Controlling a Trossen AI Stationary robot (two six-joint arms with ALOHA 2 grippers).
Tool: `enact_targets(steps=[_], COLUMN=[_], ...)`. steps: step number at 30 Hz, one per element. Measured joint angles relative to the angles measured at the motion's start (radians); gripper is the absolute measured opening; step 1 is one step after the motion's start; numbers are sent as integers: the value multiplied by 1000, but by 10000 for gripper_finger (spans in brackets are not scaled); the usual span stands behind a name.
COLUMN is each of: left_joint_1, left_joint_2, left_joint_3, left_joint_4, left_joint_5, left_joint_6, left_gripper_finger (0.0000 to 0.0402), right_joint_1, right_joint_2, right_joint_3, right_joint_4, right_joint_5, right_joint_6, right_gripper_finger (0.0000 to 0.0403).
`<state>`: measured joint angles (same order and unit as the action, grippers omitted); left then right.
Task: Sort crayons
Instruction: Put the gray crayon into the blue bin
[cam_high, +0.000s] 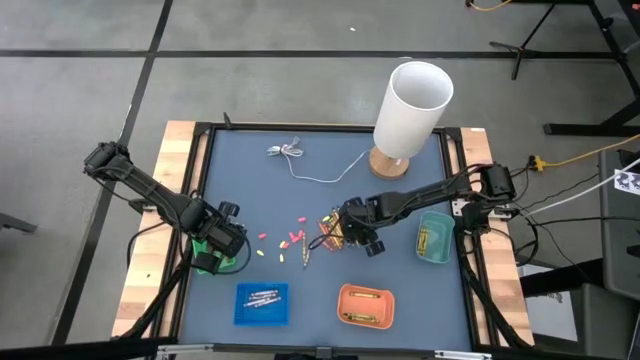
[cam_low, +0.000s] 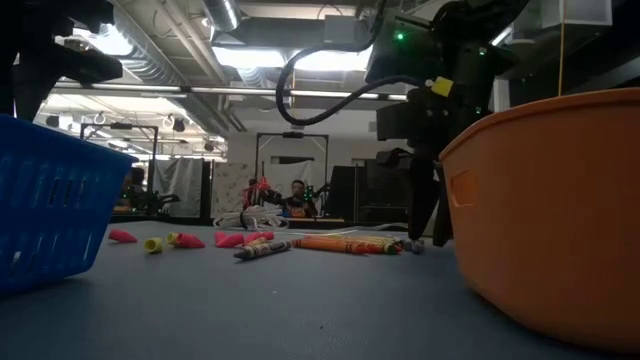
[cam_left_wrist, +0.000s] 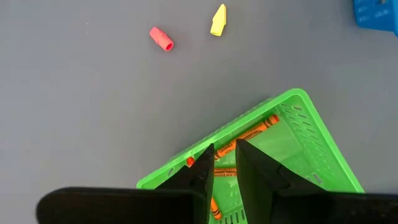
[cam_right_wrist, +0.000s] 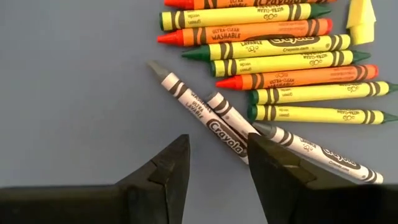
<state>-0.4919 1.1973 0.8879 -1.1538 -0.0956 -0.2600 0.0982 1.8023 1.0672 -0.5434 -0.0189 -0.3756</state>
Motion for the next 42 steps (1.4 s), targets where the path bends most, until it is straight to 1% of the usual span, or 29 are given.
enact_targets(steps=[6, 12, 17, 20, 26, 31, 35, 42], left_joint_1=[0, 0, 0, 0, 0, 0, 0, 0], left_joint_2=[0, 0, 0, 0, 0, 0, 0, 0], left_joint_3=[0, 0, 0, 0, 0, 0, 0, 0], left_joint_4=[0, 3, 8, 8, 16, 25, 37, 114], left_joint_5=[0, 0, 0, 0, 0, 0, 0, 0], left_joint_6=[0, 0, 0, 0, 0, 0, 0, 0], left_gripper_finger=[50, 50, 50, 50, 50, 50, 50, 50], right_joint_1=[0, -2, -1, -1, -2, -2, -2, -1], right_joint_2=[4, 27, 28, 28, 30, 31, 31, 31], right_joint_3=[0, 6, 5, 5, 4, 3, 3, 2], right_joint_4=[1, 1, -8, -26, -50, -51, -54, -56], right_joint_5=[7, 25, 17, 5, -50, -64, -71, -88], right_joint_6=[-71, -78, -76, -48, 15, 82, 112, 117], right_gripper_finger=[161, 161, 161, 161, 161, 159, 134, 55])
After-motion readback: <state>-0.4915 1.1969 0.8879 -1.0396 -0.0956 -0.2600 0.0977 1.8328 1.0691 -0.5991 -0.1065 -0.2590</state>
